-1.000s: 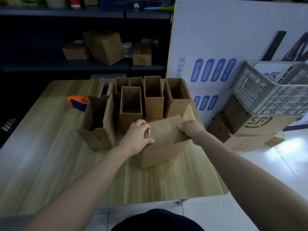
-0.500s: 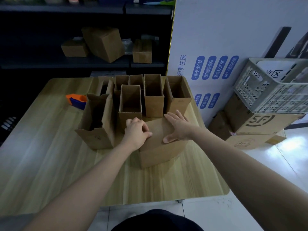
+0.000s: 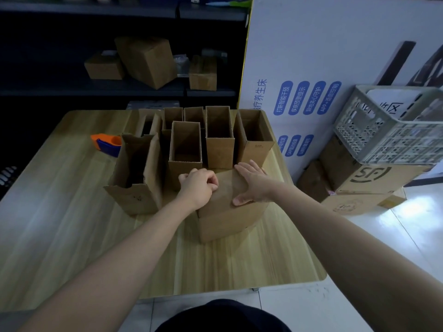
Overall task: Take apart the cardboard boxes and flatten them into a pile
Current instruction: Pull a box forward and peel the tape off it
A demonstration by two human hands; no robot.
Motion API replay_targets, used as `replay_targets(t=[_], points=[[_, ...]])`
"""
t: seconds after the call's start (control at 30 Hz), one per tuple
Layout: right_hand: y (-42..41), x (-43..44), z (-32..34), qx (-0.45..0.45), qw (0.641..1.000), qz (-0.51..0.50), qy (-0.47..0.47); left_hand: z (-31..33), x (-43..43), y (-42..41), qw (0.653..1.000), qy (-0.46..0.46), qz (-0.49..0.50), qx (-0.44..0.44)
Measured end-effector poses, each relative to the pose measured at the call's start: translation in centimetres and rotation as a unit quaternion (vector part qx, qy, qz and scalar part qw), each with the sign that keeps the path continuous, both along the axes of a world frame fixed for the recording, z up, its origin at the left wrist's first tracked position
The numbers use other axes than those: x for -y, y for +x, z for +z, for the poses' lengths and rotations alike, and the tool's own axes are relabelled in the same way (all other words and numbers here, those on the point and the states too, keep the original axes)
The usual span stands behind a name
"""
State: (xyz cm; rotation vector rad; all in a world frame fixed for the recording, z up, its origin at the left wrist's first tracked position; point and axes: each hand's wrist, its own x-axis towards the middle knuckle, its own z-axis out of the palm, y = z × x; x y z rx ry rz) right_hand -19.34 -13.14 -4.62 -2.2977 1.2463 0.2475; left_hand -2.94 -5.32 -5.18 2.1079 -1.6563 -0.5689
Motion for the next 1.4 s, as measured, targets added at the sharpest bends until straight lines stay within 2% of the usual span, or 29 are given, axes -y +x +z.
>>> replay_targets(t=[0.03,0.1,0.17,0.2,0.3,0.4,0.57,0.67,0.77,0.87,0.93,0.97,1.03,1.1,1.17,1.23,1.3,1.4], points=[[-0.1,-0.1,0.0,-0.001,1.000,-0.003,0.000,0.1,-0.1,0.1,1.000,0.001,-0.013,-0.026],[-0.2,0.0,0.2,-0.002,1.000,-0.010,0.000,0.9,-0.8,0.6,0.982,-0.016,-0.005,-0.186],[-0.2,0.2,0.7,-0.009,1.000,-0.024,-0.001,2.1,-1.5,1.6,0.914,-0.054,0.053,-0.398],[-0.2,0.3,0.9,-0.013,0.999,-0.031,-0.002,2.2,-1.6,2.3,0.882,-0.075,0.096,-0.456],[0.1,0.3,1.1,-0.027,0.999,-0.033,-0.012,1.8,-1.9,3.8,0.841,-0.066,0.195,-0.501],[1.2,0.1,1.2,-0.048,0.998,-0.008,-0.030,0.5,-2.3,4.4,0.820,0.001,0.208,-0.534],[4.0,-1.2,1.1,-0.080,0.995,0.067,0.005,-0.9,-2.7,4.5,0.802,-0.010,0.255,-0.541],[5.3,-2.3,0.7,-0.124,0.988,0.084,-0.042,-0.6,-2.6,3.6,0.779,-0.008,0.249,-0.575],[5.1,-2.4,1.6,-0.099,0.985,0.091,-0.110,-0.1,-2.0,3.1,0.753,-0.024,0.260,-0.604],[2.9,-1.3,3.2,-0.047,0.992,0.048,-0.108,0.1,-1.4,4.2,0.744,-0.050,0.299,-0.596],[0.8,-0.5,4.1,0.010,0.998,-0.006,-0.067,-0.2,-0.9,5.0,0.752,-0.059,0.325,-0.570],[-0.2,-0.2,4.2,0.039,0.998,-0.032,-0.044,-0.3,-0.7,5.2,0.768,-0.056,0.327,-0.549],[-1.6,-0.1,4.2,0.086,0.993,-0.074,-0.011,-0.7,-0.3,4.7,0.835,-0.048,0.287,-0.466],[-2.3,-0.4,3.7,0.113,0.989,-0.098,-0.002,-0.7,-0.1,3.4,0.910,-0.035,0.184,-0.370],[-2.6,-0.8,3.3,0.134,0.985,-0.110,-0.001,-0.6,0.3,1.8,0.951,0.004,0.088,-0.296],[-2.8,-1.0,3.1,0.146,0.983,-0.115,0.002,-0.7,1.0,0.3,0.978,0.025,0.057,-0.201],[-3.2,-1.2,3.0,0.152,0.982,-0.112,0.004,-0.6,1.6,-0.8,0.990,0.006,0.060,-0.129],[-4.1,-1.3,2.9,0.158,0.981,-0.111,0.010,0.0,2.1,-2.0,0.992,-0.028,0.043,-0.116]])
